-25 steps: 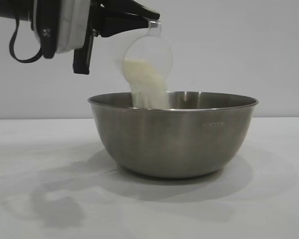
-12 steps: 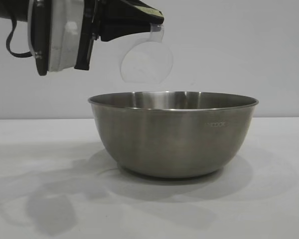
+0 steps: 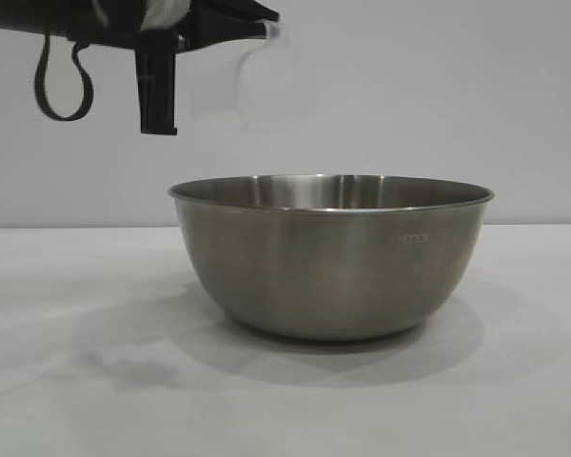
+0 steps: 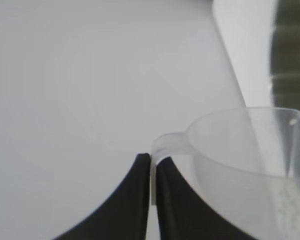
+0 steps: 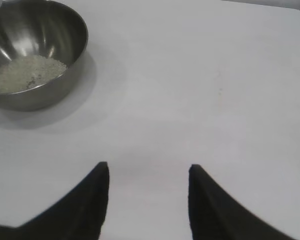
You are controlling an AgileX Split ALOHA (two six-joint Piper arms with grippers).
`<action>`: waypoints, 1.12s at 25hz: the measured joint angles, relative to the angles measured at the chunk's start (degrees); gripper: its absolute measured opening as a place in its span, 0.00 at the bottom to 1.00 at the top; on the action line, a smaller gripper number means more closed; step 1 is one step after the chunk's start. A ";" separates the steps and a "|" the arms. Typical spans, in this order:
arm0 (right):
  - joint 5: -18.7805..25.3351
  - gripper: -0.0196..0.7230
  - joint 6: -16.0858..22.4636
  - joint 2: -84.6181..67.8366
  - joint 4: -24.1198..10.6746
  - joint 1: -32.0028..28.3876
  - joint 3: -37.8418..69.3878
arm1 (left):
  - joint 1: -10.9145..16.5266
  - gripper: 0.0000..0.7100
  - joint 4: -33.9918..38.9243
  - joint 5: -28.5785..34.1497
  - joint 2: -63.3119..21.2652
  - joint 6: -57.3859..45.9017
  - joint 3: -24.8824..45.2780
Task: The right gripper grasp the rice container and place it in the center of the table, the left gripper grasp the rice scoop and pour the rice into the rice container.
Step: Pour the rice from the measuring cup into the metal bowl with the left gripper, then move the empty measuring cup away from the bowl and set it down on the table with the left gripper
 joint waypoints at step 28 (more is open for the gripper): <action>0.00 0.45 0.12 0.00 -0.03 0.00 0.00 | 0.00 0.00 -22.08 0.00 8.78 -22.69 14.29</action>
